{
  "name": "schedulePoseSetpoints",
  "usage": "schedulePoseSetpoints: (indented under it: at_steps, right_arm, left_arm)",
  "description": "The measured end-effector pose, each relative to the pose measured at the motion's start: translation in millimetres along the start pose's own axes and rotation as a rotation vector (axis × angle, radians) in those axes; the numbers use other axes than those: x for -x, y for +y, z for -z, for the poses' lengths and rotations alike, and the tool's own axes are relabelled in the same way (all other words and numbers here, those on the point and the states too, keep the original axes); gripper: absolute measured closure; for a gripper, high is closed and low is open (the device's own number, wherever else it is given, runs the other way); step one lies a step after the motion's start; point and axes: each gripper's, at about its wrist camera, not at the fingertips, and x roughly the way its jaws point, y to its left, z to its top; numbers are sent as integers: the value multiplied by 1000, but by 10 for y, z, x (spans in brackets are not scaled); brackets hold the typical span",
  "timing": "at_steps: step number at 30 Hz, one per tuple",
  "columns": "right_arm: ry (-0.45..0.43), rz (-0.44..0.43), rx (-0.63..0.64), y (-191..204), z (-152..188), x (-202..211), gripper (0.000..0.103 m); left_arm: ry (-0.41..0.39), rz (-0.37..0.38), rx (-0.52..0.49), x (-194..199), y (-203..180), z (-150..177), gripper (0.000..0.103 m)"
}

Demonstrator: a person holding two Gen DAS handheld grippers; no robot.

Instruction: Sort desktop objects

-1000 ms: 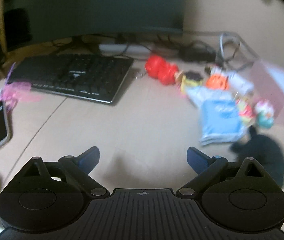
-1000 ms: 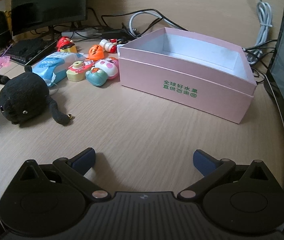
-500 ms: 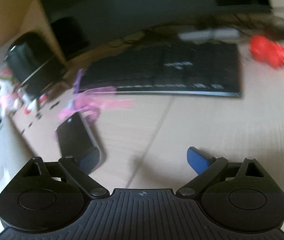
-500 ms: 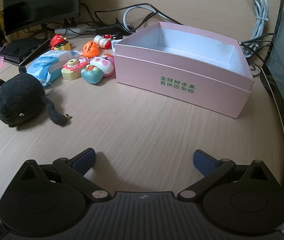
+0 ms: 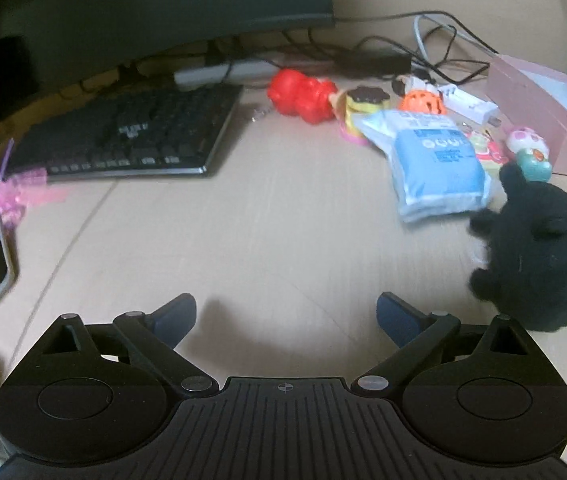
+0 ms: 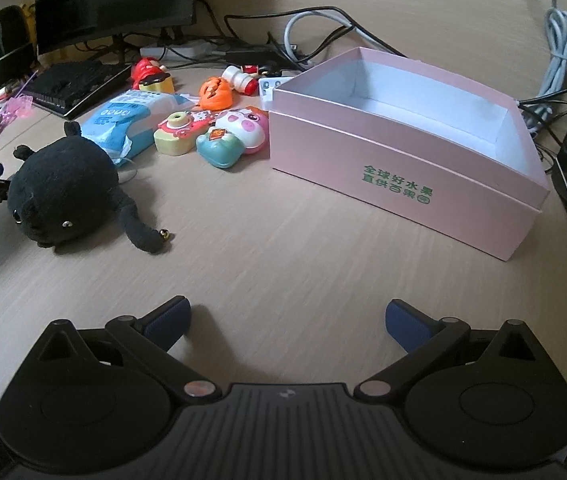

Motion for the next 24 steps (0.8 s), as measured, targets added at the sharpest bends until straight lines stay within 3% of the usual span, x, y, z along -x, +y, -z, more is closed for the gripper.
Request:
schedulePoseSetpoints:
  at_steps: [4, 7, 11, 14, 20, 24]
  right_arm:
    - [6, 4, -8, 24, 10, 15, 0]
    - [9, 8, -16, 50, 17, 25, 0]
    - [10, 0, -5, 58, 19, 24, 0]
    - [21, -19, 17, 53, -6, 15, 0]
    - [64, -33, 72, 111, -86, 23, 0]
    - [13, -26, 130, 222, -127, 85, 0]
  left_arm:
    - [-30, -176, -66, -34, 202, 10, 2]
    - [-20, -321, -58, -133, 531, -10, 4]
    - [-26, -458, 0, -179, 885, -43, 4]
    - [-41, -523, 121, -71, 1140, -91, 3]
    - [-88, -504, 461, 335, 1626, -83, 3]
    - [-100, -270, 650, 547, 1839, -7, 3]
